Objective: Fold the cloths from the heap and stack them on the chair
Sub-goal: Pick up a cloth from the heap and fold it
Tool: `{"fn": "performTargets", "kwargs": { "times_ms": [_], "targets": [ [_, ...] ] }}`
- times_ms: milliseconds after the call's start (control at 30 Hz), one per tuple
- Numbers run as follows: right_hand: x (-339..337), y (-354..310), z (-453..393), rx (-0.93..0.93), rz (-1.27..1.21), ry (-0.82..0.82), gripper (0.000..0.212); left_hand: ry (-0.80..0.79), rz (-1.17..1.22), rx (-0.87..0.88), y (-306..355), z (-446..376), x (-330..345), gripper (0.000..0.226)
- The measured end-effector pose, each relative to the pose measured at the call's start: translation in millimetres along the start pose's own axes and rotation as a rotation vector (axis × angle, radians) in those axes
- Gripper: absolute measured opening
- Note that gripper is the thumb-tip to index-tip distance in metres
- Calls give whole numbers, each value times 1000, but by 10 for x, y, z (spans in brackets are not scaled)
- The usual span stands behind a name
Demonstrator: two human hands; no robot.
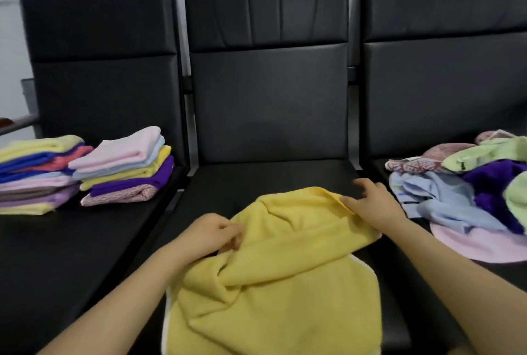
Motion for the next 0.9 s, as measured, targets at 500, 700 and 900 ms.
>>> {"fn": "performTargets", "kwargs": {
  "times_ms": [500,700,900],
  "targets": [
    [115,-281,108,-70,-454,-167,8,357,516,3,-24,-420,-256,15],
    [115,-340,109,76,-707,-132,26,756,323,323,142,-12,-905,12],
    [266,-189,179,80,-268,-272,43,160,71,-23,100,-197,-149,37]
  ]
}}
Point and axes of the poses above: each hand's wrist, its own z-axis away from the middle knuckle, its own x-axis out of the palm, y = z × x, the point moved 9 cm from there along -z, towards the middle knuckle, and after that the axes turned 1 degree about -z, right-handed, at the moved point
